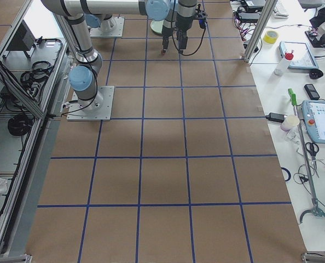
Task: Collect all strawberries into plate
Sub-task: 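Reach the left gripper to the last strawberry and grasp it, then carry the last strawberry onto the plate and release it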
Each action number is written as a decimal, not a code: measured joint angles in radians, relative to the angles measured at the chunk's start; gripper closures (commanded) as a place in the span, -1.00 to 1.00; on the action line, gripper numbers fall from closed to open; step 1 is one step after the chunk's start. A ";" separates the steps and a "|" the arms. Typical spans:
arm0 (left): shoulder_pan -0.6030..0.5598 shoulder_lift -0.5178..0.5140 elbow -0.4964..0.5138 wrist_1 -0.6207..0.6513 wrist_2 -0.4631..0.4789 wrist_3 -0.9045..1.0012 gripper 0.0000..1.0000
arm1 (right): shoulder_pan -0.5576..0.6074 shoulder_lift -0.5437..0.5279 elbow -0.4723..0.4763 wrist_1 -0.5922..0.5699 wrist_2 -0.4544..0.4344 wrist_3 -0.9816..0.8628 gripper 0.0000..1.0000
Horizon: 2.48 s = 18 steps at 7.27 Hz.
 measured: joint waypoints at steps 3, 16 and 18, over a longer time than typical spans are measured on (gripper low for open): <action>0.001 -0.015 -0.007 0.035 -0.049 -0.018 1.00 | 0.000 0.000 0.000 0.000 0.000 0.000 -1.00; 0.382 0.049 0.118 -0.295 0.260 0.334 0.58 | 0.001 0.000 0.006 0.000 -0.002 0.000 -1.00; 0.400 0.048 0.087 -0.292 0.274 0.348 -1.00 | 0.001 0.000 0.006 0.000 -0.002 0.000 -1.00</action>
